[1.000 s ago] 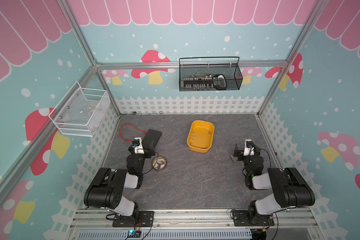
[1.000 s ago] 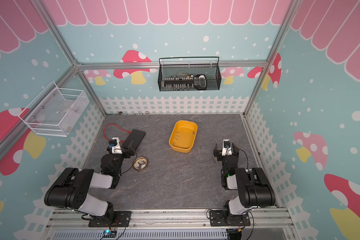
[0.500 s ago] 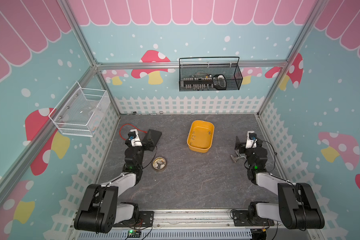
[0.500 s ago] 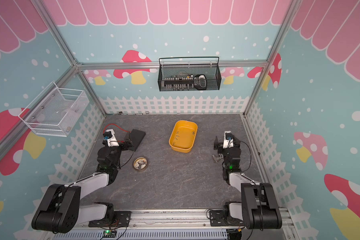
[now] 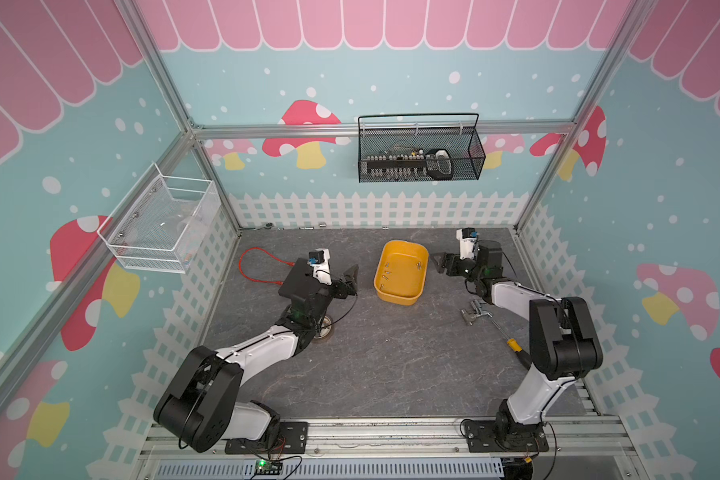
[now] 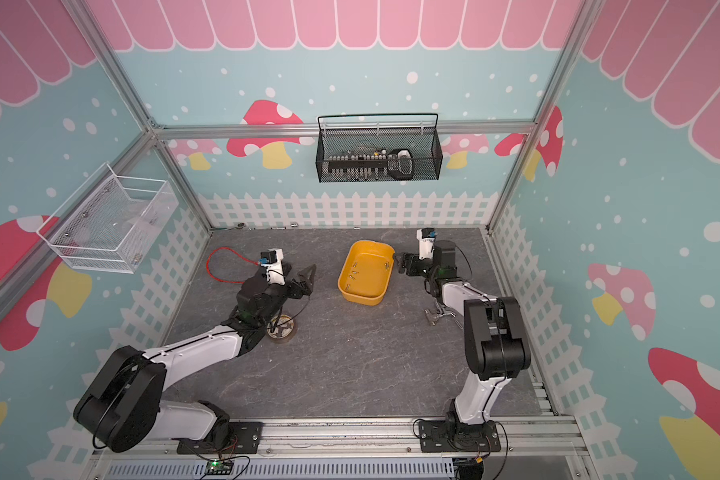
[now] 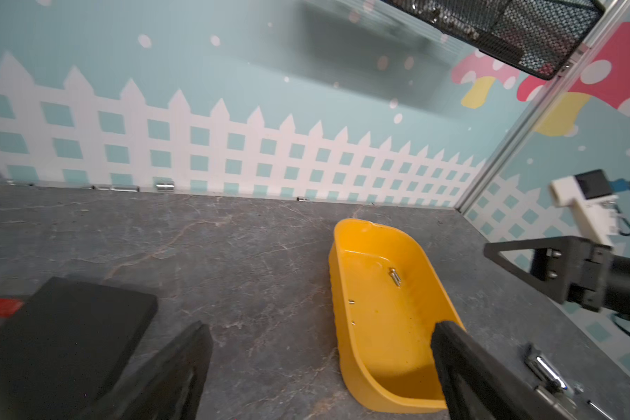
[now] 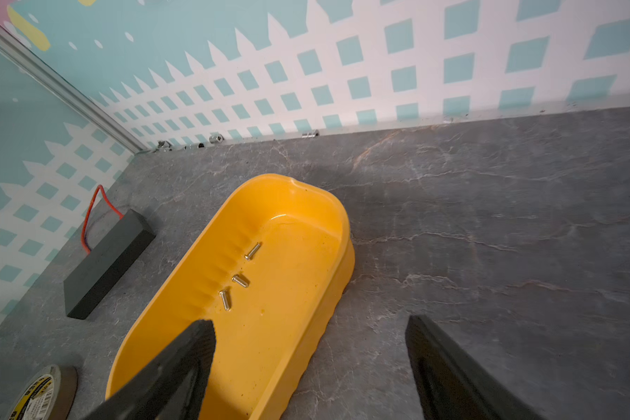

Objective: Take out the screws from the storage box
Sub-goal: Pick up the storage box at the center of the board.

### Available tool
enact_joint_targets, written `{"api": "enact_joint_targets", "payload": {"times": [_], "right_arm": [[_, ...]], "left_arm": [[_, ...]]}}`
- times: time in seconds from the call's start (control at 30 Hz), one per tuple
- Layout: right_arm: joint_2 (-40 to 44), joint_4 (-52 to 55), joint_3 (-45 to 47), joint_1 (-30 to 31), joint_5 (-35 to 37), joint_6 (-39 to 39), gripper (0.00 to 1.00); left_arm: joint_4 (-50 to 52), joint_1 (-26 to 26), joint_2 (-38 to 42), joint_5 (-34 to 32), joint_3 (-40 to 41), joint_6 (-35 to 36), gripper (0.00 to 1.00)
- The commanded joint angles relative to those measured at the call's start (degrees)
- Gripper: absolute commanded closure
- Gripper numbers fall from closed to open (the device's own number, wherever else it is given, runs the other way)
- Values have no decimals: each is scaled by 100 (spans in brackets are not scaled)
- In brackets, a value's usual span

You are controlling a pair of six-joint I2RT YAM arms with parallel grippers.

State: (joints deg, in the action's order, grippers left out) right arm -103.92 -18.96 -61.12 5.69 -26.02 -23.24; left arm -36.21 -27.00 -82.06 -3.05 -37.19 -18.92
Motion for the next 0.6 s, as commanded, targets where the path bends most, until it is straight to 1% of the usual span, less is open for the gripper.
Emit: {"api": "enact_joint_targets", "payload": {"times": [0.0,0.1,0.2,0.27,0.4,0.47,0.53,0.57], "right_arm": [[-311,960,-560,184,-132,4,13],[-732,1370,-964,294,9,82,17],[-1087,1852,-1436,479,324,206,18],[-1251,2008,-1569,522,511,145,21],[-1367,1966,-1611,555,615,66,33],[-1414,1962,-1660,584,624,66,41],[-1406,1967,-1700,620,680,76,53],[-1380,1981,-1689,638,749,75,55]], "left_arm": [[302,-50,-355,226,-252,-543,4],[196,-109,-592,294,-316,-710,5],[181,-155,-716,319,-378,-741,6],[244,-164,-770,380,-440,-753,7],[247,-182,-858,413,-438,-767,10],[231,-178,-911,441,-438,-797,12],[176,-191,-964,488,-442,-822,14],[171,-191,-984,517,-457,-841,14]]}}
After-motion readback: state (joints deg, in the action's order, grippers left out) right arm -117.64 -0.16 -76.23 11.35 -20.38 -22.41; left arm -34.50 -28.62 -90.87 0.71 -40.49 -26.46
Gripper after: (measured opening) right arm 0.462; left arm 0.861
